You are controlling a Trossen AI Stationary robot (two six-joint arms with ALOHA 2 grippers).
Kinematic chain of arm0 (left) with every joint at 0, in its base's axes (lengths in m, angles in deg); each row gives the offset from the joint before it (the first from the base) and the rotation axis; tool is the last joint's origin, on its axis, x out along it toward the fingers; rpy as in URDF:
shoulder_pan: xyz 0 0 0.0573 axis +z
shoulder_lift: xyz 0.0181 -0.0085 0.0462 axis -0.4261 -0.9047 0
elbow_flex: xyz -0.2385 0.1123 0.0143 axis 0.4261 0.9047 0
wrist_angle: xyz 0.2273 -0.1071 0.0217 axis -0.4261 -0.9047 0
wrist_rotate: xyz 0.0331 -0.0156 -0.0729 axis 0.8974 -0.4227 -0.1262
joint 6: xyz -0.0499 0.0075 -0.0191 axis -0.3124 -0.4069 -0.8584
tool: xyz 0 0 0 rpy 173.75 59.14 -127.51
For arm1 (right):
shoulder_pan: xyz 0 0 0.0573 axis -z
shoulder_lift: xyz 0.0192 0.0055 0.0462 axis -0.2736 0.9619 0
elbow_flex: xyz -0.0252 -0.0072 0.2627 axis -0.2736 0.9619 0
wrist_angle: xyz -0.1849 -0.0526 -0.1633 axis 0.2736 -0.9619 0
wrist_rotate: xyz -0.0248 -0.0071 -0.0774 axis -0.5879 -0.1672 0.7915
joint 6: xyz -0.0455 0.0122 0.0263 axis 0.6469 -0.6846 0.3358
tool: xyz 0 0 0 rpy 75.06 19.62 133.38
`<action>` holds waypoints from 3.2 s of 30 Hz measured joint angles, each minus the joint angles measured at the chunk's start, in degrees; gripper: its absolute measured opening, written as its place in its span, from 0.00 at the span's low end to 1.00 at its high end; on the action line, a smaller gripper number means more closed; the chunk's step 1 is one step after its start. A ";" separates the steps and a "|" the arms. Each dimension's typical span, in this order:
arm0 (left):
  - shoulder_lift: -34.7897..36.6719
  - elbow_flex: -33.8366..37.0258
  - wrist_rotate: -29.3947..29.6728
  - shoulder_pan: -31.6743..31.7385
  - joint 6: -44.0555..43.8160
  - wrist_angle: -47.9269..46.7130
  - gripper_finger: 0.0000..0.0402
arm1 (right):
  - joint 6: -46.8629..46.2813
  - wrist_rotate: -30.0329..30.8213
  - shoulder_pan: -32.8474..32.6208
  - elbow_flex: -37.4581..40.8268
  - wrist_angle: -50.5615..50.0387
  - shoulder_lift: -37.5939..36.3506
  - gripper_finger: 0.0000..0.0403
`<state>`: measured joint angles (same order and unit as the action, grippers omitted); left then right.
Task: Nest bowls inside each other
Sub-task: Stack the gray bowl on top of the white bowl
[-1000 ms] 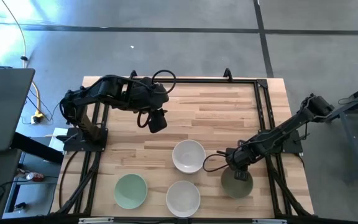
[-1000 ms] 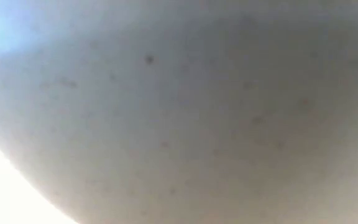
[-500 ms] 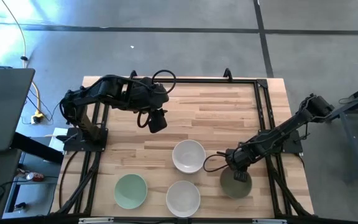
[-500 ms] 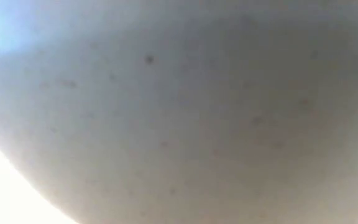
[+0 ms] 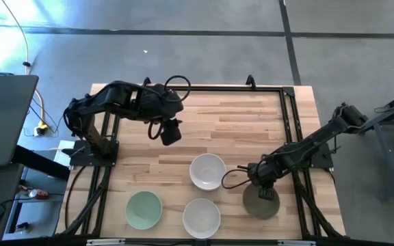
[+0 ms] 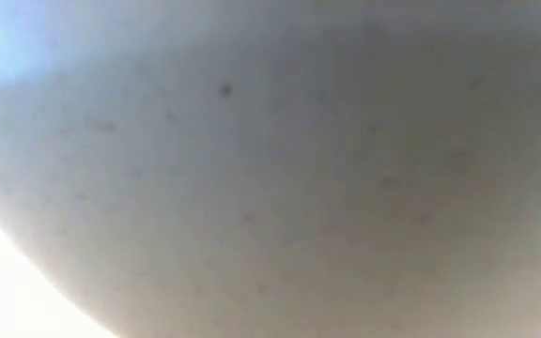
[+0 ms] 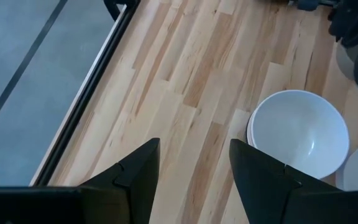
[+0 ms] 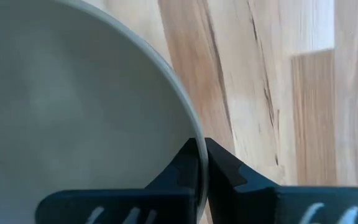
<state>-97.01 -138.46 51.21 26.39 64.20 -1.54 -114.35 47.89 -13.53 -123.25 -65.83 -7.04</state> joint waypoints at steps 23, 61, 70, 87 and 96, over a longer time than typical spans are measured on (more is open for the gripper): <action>5.60 0.00 -2.08 -0.02 3.02 -0.04 0.46 | 4.79 8.90 11.77 -25.09 -15.13 -0.07 0.00; 17.81 10.36 2.32 -0.02 1.84 -0.02 0.46 | 13.71 3.82 25.92 -61.81 -30.05 34.65 0.00; 25.29 21.25 3.78 0.00 -2.89 0.17 0.46 | 14.11 3.07 25.90 -61.26 -27.60 37.08 0.00; 28.82 26.10 4.09 -0.02 -5.63 0.48 0.46 | 15.76 2.69 25.80 -61.17 -26.72 39.54 0.00; 28.82 26.10 3.69 -0.09 -5.83 0.50 0.46 | 17.43 2.49 24.52 -61.15 -26.91 42.41 0.00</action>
<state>-68.19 -112.37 54.90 26.30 58.37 -1.04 -96.92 50.38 10.99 -184.40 -92.74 35.37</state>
